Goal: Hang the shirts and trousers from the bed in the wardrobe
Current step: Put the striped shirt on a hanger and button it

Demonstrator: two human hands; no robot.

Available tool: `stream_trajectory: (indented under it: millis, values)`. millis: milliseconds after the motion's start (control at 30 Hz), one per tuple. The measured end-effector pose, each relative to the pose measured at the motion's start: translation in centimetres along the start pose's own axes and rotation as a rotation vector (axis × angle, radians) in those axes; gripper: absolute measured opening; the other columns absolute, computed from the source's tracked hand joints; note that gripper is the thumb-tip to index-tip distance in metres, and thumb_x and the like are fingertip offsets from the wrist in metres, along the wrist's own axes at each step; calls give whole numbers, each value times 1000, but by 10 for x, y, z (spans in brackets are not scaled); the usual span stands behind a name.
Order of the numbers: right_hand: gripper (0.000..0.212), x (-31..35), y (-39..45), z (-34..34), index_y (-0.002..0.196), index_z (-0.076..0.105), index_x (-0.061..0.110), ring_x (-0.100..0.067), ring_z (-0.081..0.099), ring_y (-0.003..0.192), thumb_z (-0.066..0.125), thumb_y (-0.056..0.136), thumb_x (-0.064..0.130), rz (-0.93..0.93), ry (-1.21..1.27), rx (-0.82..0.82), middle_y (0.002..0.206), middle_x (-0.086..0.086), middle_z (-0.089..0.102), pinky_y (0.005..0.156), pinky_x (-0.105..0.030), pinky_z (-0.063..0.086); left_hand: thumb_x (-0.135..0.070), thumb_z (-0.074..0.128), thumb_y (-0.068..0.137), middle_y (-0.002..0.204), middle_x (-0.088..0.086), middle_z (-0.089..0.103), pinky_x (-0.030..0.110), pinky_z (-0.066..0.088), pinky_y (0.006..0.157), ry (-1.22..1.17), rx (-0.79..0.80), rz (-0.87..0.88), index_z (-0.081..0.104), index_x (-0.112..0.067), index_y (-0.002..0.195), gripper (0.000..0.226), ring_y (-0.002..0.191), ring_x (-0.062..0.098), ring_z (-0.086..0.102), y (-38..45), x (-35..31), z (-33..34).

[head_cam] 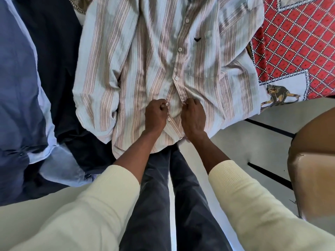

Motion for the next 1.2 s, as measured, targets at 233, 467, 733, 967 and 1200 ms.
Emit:
stream_trajectory:
  millis: [233,467,733,967,1200]
  values:
    - [15,-14,-10,-6,79,68,15,-15,62,74,60,91,9,344,400,43,74,6,65,64,-25,40,-7,69,84,72,3,72,31,56,57,-248,-17,-289,74,-10,75,11,65,19,68,-5,15,0]
    - [17,34,-19,-9,82,64,7,-19,54,70,50,91,7,148,302,78,78,-4,62,64,-33,41,-16,69,85,65,-1,71,37,58,61,-315,-30,-307,74,-15,71,15,63,16,68,-10,11,-7]
    - [15,3,-22,33,82,65,4,-11,55,52,54,87,-5,583,900,222,60,-2,60,50,-23,45,-16,67,89,74,0,73,39,60,72,-388,-9,-334,73,-15,81,10,72,17,71,-22,10,0]
    - [18,-2,-23,33,79,69,12,-9,53,49,61,89,1,558,930,254,60,0,62,49,-23,44,-15,60,89,59,0,63,29,43,50,-105,-214,-389,65,-12,63,27,53,15,59,-28,6,-13]
    - [9,0,-26,35,85,70,5,-8,61,53,64,90,2,577,967,217,64,-4,66,52,-22,49,-18,68,88,65,-2,71,36,60,63,-311,-83,-395,72,-16,75,14,62,14,70,-19,6,-2]
Point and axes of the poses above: each hand's wrist, its own y-axis towards the middle knuckle, its own z-axis out of the palm, x = y × z, the point moved 9 cm from there along y, towards the middle knuckle
